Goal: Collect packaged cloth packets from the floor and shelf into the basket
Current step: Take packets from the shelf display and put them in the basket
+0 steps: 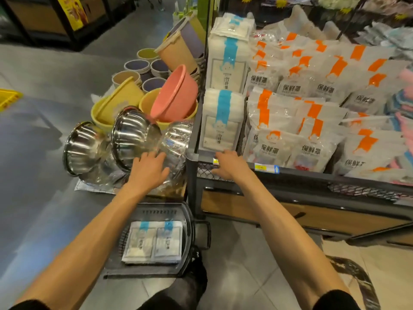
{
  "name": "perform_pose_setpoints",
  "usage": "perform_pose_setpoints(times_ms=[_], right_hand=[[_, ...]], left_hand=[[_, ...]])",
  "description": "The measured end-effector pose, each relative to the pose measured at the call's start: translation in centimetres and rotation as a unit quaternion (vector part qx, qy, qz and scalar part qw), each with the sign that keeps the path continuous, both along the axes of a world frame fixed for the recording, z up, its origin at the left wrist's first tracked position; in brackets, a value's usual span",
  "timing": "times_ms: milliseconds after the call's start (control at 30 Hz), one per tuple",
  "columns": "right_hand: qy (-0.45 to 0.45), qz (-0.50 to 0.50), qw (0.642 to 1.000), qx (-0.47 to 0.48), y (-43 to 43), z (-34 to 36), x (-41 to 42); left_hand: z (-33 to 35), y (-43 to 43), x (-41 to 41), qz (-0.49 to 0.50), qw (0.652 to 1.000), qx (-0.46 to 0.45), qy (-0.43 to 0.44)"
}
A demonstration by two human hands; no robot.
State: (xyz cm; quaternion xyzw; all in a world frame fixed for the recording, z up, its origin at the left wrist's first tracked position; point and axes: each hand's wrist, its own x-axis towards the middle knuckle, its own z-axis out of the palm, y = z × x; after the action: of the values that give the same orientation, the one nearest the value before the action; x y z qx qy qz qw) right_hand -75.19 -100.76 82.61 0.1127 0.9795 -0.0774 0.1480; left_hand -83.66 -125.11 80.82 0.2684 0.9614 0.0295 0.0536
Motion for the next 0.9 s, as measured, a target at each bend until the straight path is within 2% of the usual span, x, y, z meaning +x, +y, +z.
perform_pose_setpoints(times_ms=[200,467,667,900], right_hand=[[0.002,0.032,0.999,0.001,-5.0,-0.6,1.3],[-0.019,0.048,0.999,-0.005,-10.1,-0.8,-0.2],[-0.034,0.038,0.999,0.000,-15.6,-2.4,-1.8],[-0.063,-0.004,0.997,-0.036,-19.5,-6.5,-3.9]], left_hand=[[-0.2,-6.0,2.8,0.040,0.999,-0.023,-0.015],[-0.4,-11.7,2.3,0.058,0.998,-0.019,-0.005],[-2.7,-16.8,-0.2,0.040,0.998,-0.043,-0.023],[-7.2,-20.3,-3.5,0.010,0.995,-0.070,-0.072]])
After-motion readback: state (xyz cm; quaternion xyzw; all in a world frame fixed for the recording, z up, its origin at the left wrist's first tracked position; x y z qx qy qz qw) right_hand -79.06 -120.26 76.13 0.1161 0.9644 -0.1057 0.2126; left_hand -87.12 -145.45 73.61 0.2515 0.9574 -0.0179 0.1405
